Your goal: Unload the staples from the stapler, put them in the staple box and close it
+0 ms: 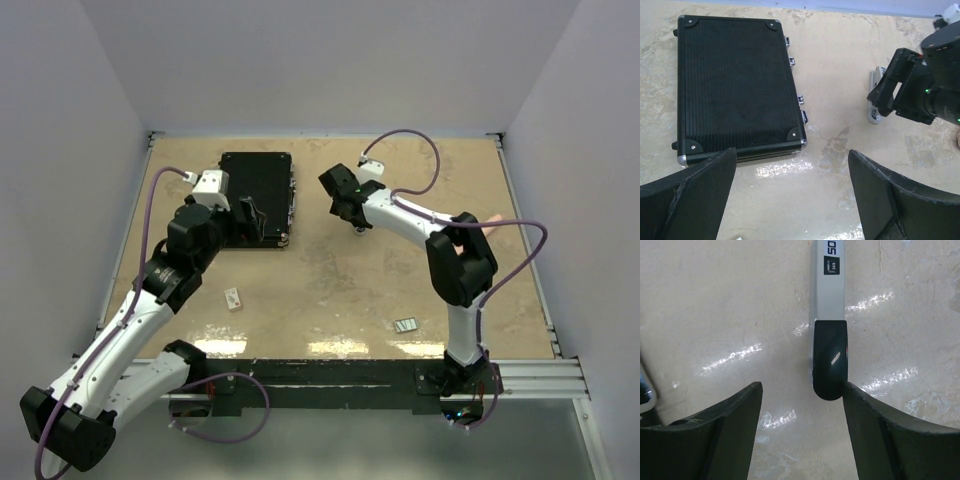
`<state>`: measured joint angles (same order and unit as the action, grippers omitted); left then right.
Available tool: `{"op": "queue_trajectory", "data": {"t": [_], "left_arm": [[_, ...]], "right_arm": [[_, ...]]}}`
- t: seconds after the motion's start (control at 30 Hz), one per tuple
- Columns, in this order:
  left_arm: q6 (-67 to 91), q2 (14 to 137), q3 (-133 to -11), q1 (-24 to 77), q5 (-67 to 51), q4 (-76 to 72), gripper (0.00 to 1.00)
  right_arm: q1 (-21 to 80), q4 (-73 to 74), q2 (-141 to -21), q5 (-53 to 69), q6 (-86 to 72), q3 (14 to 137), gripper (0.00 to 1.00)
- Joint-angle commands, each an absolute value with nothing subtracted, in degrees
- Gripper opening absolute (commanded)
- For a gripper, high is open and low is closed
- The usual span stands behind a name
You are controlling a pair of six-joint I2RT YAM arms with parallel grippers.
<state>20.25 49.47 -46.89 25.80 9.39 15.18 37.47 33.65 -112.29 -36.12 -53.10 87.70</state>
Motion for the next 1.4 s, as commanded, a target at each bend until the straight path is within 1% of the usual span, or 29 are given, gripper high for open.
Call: {"op": "queue_trajectory", "data": {"t": [0.0, 0.2, 0.33, 0.6, 0.67, 0.7, 0.73, 0.8, 0.83, 0.9, 0.93, 1.03, 1.07, 1.1, 1.2, 1.27, 1.37], "left_arm": [[19.0, 49.1, -46.9, 26.4, 10.6, 14.3, 0.97], [19.0, 49.0, -46.8, 26.4, 10.6, 14.4, 0.97], [18.9, 49.0, -46.8, 26.5, 10.6, 14.2, 0.97], [18.6, 48.7, -46.1, 26.5, 9.4, 13.5, 0.96], [18.4, 48.5, -46.0, 26.5, 8.5, 13.0, 0.96], [18.4, 48.5, -45.8, 26.5, 8.1, 12.9, 0.94], [18.3, 48.4, -45.8, 26.5, 7.8, 12.6, 0.94], [18.2, 48.4, -45.6, 26.5, 7.5, 12.5, 0.91], [18.3, 48.5, -45.5, 26.5, 7.4, 12.4, 0.91], [18.5, 48.6, -45.6, 26.5, 7.6, 12.5, 0.88], [18.5, 48.7, -45.7, 26.6, 7.8, 12.7, 0.87], [19.2, 48.7, -45.9, 27.1, 7.7, 12.7, 0.80], [20.1, 48.8, -46.0, 27.1, 6.6, 12.7, 0.80], [19.9, 48.9, -46.0, 27.1, 1.3, 12.8, 0.80], [22.7, 50.8, -46.5, 27.2, -7.8, 12.6, 0.75], [26.9, 52.6, -45.4, 27.3, -10.4, 10.4, 0.73], [31.0, 55.7, -43.9, 28.0, -13.4, 5.5, 0.71]], "right_arm": [[35.9, 36.6, -114.4, -38.9, -53.4, 91.2, 0.68], [34.5, 35.8, -116.3, -39.3, -51.6, 90.7, 0.71], [34.2, 33.9, -116.1, -39.3, -49.8, 89.2, 0.71], [33.0, 25.3, -115.4, -35.1, -45.2, 85.3, 0.60], [32.9, 25.5, -115.8, -34.8, -44.4, 85.8, 0.54], [32.9, 25.7, -115.8, -34.9, -44.1, 85.9, 0.49], [32.9, 25.1, -115.3, -34.5, -43.3, 85.4, 0.42], [32.8, 24.0, -114.2, -33.6, -41.8, 84.5, 0.36], [32.8, 22.7, -112.4, -33.0, -40.0, 83.0, 0.28], [32.8, 21.4, -110.3, -31.3, -38.5, 80.9, 0.19], [32.9, 19.9, -107.5, -30.6, -36.8, 78.3, 0.12], [32.9, 17.0, -102.7, -26.8, -33.7, 72.7, 0.00], [32.9, 16.4, -99.0, -25.9, -33.1, 71.3, 0.00], [32.9, 15.2, -97.1, -23.1, -32.9, 69.8, 0.00], [33.3, 13.5, -89.6, -17.2, -32.2, 63.6, 0.00], [33.7, 10.6, -83.4, -14.0, -31.8, 58.7, 0.00], [34.5, 6.2, -77.3, -7.8, -33.2, 53.3, 0.00]]}}
